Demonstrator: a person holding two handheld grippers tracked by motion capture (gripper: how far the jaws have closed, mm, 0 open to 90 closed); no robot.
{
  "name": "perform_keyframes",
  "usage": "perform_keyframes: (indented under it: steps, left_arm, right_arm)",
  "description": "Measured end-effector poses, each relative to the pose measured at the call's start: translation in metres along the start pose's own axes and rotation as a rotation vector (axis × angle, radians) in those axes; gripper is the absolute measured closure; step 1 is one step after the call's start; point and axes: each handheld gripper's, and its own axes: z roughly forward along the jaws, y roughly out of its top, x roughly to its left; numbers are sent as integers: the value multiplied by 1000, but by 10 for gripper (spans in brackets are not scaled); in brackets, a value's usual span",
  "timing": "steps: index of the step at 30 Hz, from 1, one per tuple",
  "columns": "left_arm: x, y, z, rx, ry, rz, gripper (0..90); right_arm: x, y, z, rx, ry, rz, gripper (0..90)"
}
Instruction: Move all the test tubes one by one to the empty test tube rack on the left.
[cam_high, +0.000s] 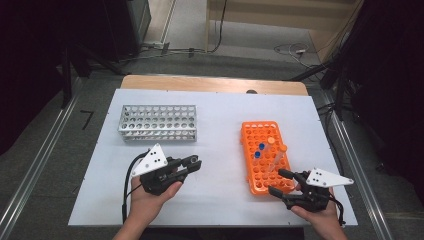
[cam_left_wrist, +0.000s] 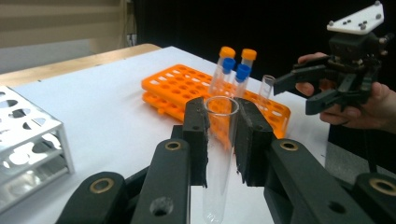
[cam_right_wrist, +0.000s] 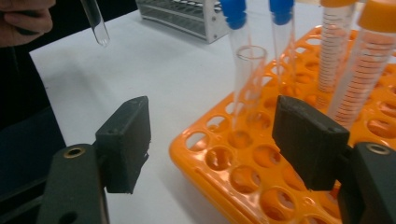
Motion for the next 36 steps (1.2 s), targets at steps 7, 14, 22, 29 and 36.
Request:
perform_keyframes:
  steps: [7, 14, 22, 29, 36]
  left_arm:
    - [19, 9, 3, -16, 25, -18, 766]
    - [42, 20, 6, -33, 77, -37, 766]
    - [72, 35, 14, -54, 132, -58, 766]
    - [98, 44, 25, -72, 196, -83, 766]
    - [116, 52, 39, -78, 251, -95, 766]
  right_arm:
    - [-8, -1, -2, 18, -43, 5, 39]
    - [-17, -4, -6, 8, -48, 27, 0]
    - [-23, -5, -8, -6, -61, 46, 0]
    - [-25, -6, -9, -14, -73, 44, 0]
    - [-28, -7, -9, -14, -78, 53, 0]
